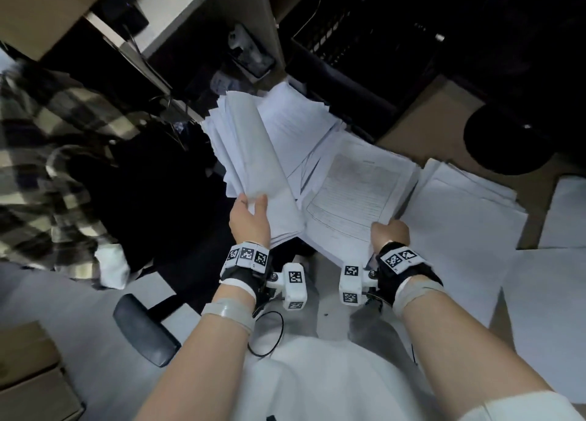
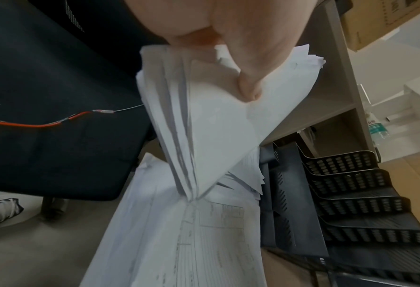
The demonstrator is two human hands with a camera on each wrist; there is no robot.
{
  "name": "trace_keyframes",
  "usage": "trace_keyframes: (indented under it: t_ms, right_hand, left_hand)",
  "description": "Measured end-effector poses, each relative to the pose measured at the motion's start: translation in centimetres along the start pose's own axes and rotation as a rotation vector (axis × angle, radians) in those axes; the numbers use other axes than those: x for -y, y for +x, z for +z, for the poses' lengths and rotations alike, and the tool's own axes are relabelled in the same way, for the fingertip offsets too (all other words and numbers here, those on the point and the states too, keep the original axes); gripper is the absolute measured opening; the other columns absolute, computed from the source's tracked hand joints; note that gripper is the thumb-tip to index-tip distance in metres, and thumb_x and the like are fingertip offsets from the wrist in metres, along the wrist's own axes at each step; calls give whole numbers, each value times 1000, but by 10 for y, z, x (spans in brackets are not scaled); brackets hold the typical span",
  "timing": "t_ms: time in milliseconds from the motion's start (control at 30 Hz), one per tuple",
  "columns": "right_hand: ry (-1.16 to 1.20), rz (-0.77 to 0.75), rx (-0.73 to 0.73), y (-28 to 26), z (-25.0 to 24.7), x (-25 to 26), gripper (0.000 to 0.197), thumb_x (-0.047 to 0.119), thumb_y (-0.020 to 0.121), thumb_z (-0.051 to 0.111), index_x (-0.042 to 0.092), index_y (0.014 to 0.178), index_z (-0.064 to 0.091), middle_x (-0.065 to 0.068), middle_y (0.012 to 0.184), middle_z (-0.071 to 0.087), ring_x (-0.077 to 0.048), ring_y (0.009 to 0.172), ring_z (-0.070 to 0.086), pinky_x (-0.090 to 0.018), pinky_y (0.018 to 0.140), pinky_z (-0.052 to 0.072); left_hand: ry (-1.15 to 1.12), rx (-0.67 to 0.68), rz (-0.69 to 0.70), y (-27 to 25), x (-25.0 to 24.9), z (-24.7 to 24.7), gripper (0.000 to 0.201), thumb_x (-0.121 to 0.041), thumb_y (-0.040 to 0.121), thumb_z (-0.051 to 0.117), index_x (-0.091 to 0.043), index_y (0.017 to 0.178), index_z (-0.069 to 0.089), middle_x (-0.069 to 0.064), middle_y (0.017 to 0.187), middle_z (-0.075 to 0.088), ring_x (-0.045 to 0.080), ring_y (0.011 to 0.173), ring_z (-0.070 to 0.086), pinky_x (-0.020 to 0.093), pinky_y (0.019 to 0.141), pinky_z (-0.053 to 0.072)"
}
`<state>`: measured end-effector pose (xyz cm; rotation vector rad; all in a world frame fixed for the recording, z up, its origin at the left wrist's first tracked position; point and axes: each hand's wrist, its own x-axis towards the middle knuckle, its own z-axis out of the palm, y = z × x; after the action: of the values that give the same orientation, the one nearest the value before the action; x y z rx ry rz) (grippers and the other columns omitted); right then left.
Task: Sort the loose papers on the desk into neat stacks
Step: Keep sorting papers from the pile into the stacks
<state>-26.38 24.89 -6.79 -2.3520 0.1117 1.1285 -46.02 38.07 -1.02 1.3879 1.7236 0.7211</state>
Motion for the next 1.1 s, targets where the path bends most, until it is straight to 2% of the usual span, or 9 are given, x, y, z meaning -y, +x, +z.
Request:
trace_keyframes:
  t_ms: [167,300,400,500,600,733,900,1000,1100]
  right_hand:
    - [96,55,-64,-8,32,21,53,5,93,48,0,144,36,-19,145,47,-36,127,51,-35,103,41]
    - [106,59,-136,-16,34,32,77,17,88,63,4,150,19,-18,148,39,-36,132,43,-43,102,41]
    - [36,-150,-186,-21,29,38,79,27,78,74,15,146,36,-8,146,42,-28,134,40,-45,107,39]
    - [235,-327,177,-33,21,52,56,30,82,77,19,132,54,3,129,59,-13,115,58,-33,97,47]
    - [358,-357,431,-47,1,62,42,21,89,72,17,127,55,-2,117,69,-14,100,69,-32,84,59]
    - [340,-427,371,-42,-29,50,28,13,93,65,13,121,62,-8,112,72,-22,100,71,-43,90,58]
    - [407,-424,366,-39,-64,33,25,15,98,56,11,120,64,-11,113,72,-24,97,70,-38,85,59]
    - [491,-327,394,-36,-81,24,31,30,103,48,18,131,55,-5,124,65,-19,101,66,-31,81,56]
    - [496,-263,434,-33,-102,18,49,56,96,49,20,129,58,5,119,66,-14,105,64,-32,93,47]
  left_hand:
    - [-34,89,6,31,6,-5,19,-26,91,71,-9,88,63,-1,87,69,12,81,65,25,81,50]
    - [-18,183,-31,34,-4,0,21,-24,89,73,-21,87,53,-18,78,57,-15,64,52,5,66,42]
    - [-72,260,-42,24,-7,8,17,-22,79,81,-14,78,65,-6,75,72,0,63,64,17,64,50]
    - [-65,376,-81,7,-13,20,17,-19,72,85,-15,82,73,-5,77,76,2,66,70,14,60,52]
    - [-67,465,-71,-13,-22,30,25,-23,69,89,-14,89,77,-4,78,77,6,71,73,17,60,56]
    - [-114,511,-53,-35,-30,43,29,-36,87,75,-10,75,70,-4,72,71,10,62,65,23,61,53]
    - [-152,498,-57,-65,-35,61,48,-37,93,66,-23,52,46,-1,55,46,14,55,41,28,58,37]
    - [-157,451,-50,-82,-38,68,52,-39,92,67,-23,48,44,-7,49,42,15,51,38,27,56,35]
    - [-131,380,-40,-95,-38,72,53,-37,92,67,-22,47,44,-14,45,41,9,46,38,24,54,35]
